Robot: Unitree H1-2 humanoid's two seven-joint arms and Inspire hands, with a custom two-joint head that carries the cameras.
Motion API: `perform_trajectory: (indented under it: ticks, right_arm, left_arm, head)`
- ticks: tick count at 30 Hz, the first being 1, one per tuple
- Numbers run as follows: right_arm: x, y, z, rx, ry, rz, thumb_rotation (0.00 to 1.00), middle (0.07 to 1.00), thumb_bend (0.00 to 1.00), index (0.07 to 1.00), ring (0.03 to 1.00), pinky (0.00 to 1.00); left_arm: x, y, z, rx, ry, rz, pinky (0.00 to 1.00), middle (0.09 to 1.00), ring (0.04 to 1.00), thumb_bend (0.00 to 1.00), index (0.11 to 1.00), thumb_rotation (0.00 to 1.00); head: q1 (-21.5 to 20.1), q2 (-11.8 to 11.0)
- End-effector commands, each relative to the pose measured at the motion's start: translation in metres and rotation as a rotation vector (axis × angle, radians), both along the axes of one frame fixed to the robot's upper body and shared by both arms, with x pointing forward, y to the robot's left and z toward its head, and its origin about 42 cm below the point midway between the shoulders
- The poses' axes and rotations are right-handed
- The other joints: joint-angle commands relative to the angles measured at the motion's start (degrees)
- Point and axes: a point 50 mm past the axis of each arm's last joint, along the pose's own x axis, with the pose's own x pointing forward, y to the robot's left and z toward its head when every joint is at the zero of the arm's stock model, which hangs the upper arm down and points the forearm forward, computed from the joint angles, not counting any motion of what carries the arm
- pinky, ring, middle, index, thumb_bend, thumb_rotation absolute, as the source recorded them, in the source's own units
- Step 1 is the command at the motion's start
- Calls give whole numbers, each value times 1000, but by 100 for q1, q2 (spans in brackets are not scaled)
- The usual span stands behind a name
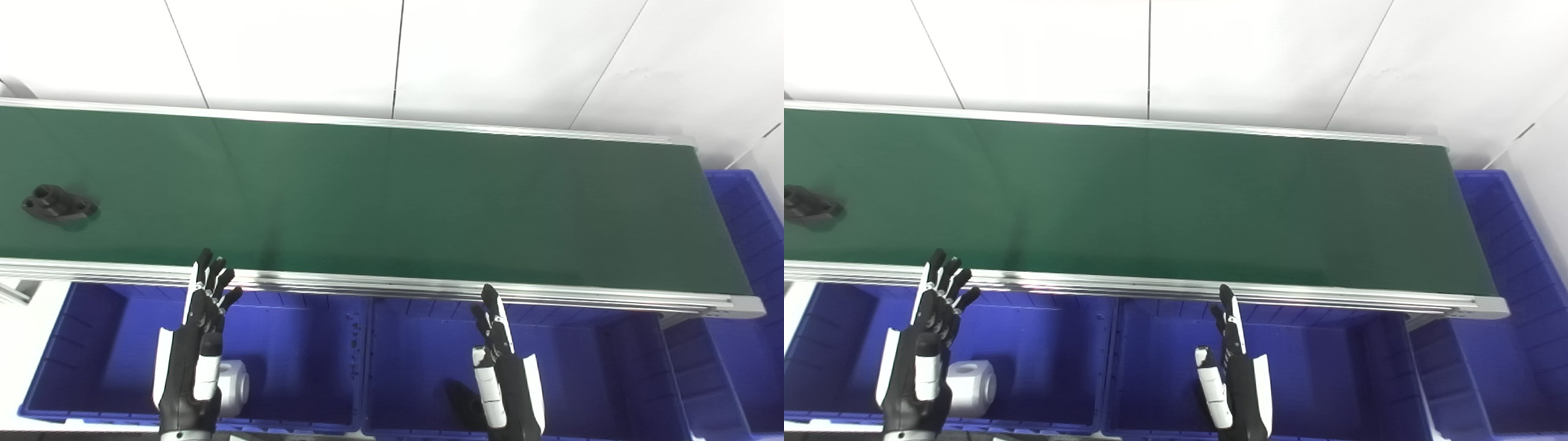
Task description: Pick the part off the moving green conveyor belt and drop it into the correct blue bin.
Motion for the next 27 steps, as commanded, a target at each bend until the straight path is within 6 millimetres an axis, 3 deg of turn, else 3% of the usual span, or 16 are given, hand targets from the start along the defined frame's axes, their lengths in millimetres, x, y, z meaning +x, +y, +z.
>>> perform_trajectory:
  ticks: [1,11,27]
  right_arm:
    - [8,17,10,57,-91,-27,1000,996,768,1000,960,976]
    - [12,27,4,73,-103,-40,1000,983,782,997,939,959]
    - [15,32,4,90,-100,-31,967,982,745,997,945,961]
  left_arm:
    - [1,-2,8,-12,-56,-10,882,974,942,926,992,1000]
    - [2,7,3,-11,-40,-23,901,976,956,881,982,1000]
    - [5,12,2,-17,-30,-29,928,977,969,778,997,1000]
  head:
    - [-111,-41]
    - [-466,-232]
    - [-769,-63]
